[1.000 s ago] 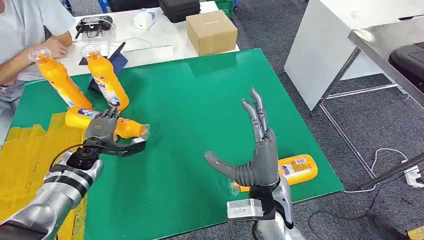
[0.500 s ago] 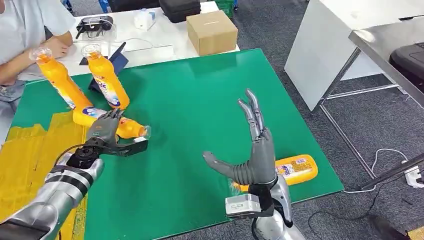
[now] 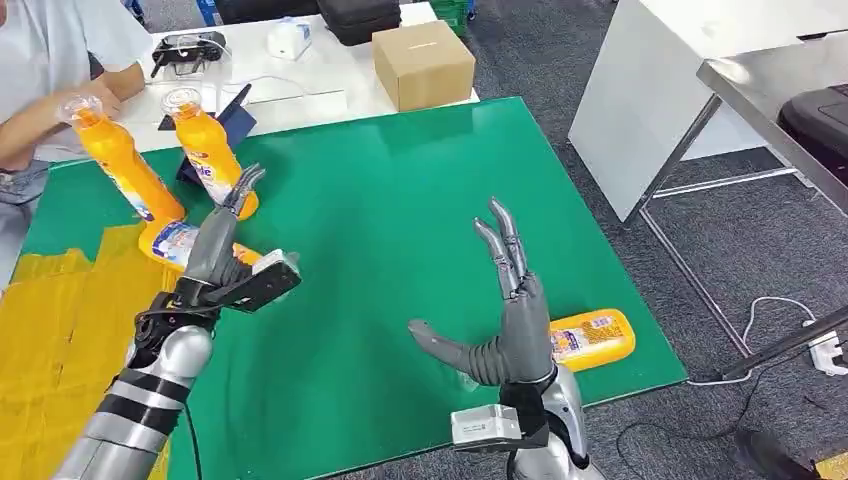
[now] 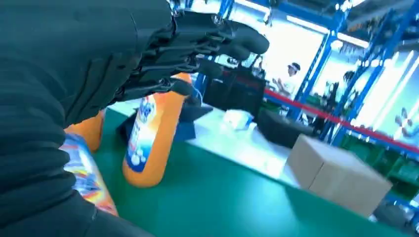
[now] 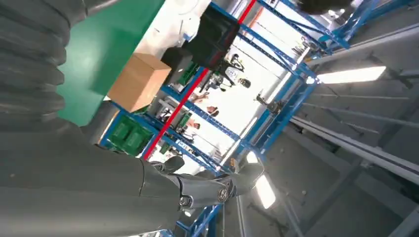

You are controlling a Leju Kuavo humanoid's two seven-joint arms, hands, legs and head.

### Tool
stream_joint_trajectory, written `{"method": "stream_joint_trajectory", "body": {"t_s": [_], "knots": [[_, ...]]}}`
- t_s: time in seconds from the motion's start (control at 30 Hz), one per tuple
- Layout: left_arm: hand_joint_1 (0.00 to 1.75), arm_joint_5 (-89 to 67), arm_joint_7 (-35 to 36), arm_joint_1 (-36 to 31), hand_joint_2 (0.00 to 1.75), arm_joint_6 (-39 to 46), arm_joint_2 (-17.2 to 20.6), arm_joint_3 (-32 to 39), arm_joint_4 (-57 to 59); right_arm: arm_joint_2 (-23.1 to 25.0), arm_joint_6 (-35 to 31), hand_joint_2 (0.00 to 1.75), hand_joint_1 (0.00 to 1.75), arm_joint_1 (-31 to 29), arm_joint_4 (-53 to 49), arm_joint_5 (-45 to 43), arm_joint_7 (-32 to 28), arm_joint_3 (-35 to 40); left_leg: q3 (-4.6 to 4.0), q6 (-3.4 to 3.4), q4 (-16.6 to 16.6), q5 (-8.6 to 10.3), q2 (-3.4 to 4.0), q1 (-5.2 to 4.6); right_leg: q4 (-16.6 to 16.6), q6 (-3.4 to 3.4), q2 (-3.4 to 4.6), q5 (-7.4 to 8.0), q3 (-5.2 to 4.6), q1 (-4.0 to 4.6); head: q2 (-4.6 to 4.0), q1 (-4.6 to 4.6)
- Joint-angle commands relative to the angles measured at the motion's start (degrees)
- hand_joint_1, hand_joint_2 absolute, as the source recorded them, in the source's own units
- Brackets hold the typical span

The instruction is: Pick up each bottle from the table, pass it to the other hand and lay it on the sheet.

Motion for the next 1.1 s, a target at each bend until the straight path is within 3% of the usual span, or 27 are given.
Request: {"method": "stream_joint_trajectory", "body": {"t_s": [0.03, 0.13, 0.17, 0.27, 0.67, 0.93, 0.97, 1.03, 1.07, 1.1], "knots": [[0.00, 6.91, -5.44, 3.68, 1.75, 0.35, -1.43, 3.21, -11.22, -1.25, 0.00, 1.75, 0.00, -0.55, 1.18, -0.09, -0.10, -0.58, 0.19, -0.06, 0.03, -0.08, -0.26, 0.08, 0.00, -0.10, 0.13, -0.08, 0.21, 0.02, 0.00, 0.04], [0.00, 13.02, -6.97, 6.62, 1.75, -1.64, -2.72, 4.44, -16.76, -3.47, 4.58, 1.75, 0.00, -0.91, 2.48, 3.96, 3.75, 0.59, 0.33, -0.07, 0.11, -0.22, -0.24, 0.16, 0.02, -0.13, 0.34, -0.15, 0.36, 0.06, 0.00, 0.02], [0.00, 14.86, -6.23, 8.80, 1.75, -3.86, -2.85, 4.81, -19.05, -5.96, 10.45, 1.75, 0.00, -0.80, 2.95, 6.24, 6.45, 1.35, 0.24, -0.04, 0.03, -0.12, -0.20, 0.11, -0.04, -0.07, 0.23, -0.07, 0.27, 0.03, 0.00, 0.02], [0.00, 19.93, -5.96, 12.51, 1.75, -8.85, -3.19, 4.97, -20.37, -10.35, 14.35, 1.75, 0.00, 1.98, 3.03, 10.43, 7.25, 1.05, 0.33, -0.02, -0.05, -0.12, -0.16, 0.10, -0.13, -0.05, 0.21, -0.07, 0.39, 0.02, 0.00, 0.02], [0.00, 20.69, -6.42, 12.85, 1.75, -9.52, -3.42, 5.14, -19.80, -10.81, 15.59, 1.75, 0.00, 3.16, 2.29, 10.49, 7.26, 0.33, 0.39, -0.02, 0.08, -0.28, -0.48, 0.14, 0.02, -0.13, 0.12, -0.23, 0.48, 0.02, 0.00, 0.02], [0.00, 31.81, -6.84, 16.90, 1.75, -13.60, -6.42, 5.47, -18.83, -18.60, 19.72, 1.75, 0.00, 11.82, 6.53, 10.83, 11.49, -4.53, 0.52, 0.05, -0.06, -0.26, -0.60, 0.09, -0.16, -0.03, -0.10, -0.26, 0.67, -0.03, 0.00, 0.02], [0.00, 31.82, -6.84, 16.69, 1.75, -13.61, -6.38, 5.25, -18.70, -18.91, 19.53, 1.75, 0.00, 12.19, 7.13, 10.73, 11.87, -4.93, 0.28, 0.08, -0.07, -0.16, -0.44, 0.04, -0.13, 0.01, -0.12, -0.15, 0.41, -0.04, 0.00, 0.02], [0.00, 31.56, -6.32, 16.45, 1.75, -12.74, -6.44, 4.86, -18.74, -18.35, 16.93, 1.75, 0.00, 13.33, 8.38, 12.16, 13.69, -6.53, 0.56, 0.07, -0.01, -0.34, -0.65, 0.11, -0.15, -0.04, -0.07, -0.30, 0.76, -0.02, 0.00, 0.04], [0.00, 31.56, -6.32, 16.47, 1.75, -12.73, -6.43, 4.79, -18.81, -18.41, 16.81, 1.75, 0.00, 13.55, 8.43, 12.23, 14.01, -6.71, 0.21, 0.14, -0.05, -0.19, -0.44, -0.01, -0.13, 0.03, -0.14, -0.14, 0.37, -0.06, 0.00, 0.02], [0.00, 31.49, -6.17, 16.43, 1.75, -12.65, -6.41, 4.69, -18.78, -18.68, 16.53, 1.75, 0.00, 13.95, 8.36, 12.06, 14.65, -7.22, 0.48, 0.11, 0.00, -0.35, -0.64, 0.06, -0.12, -0.01, -0.08, -0.30, 0.68, -0.05, 0.00, 0.02]]}}
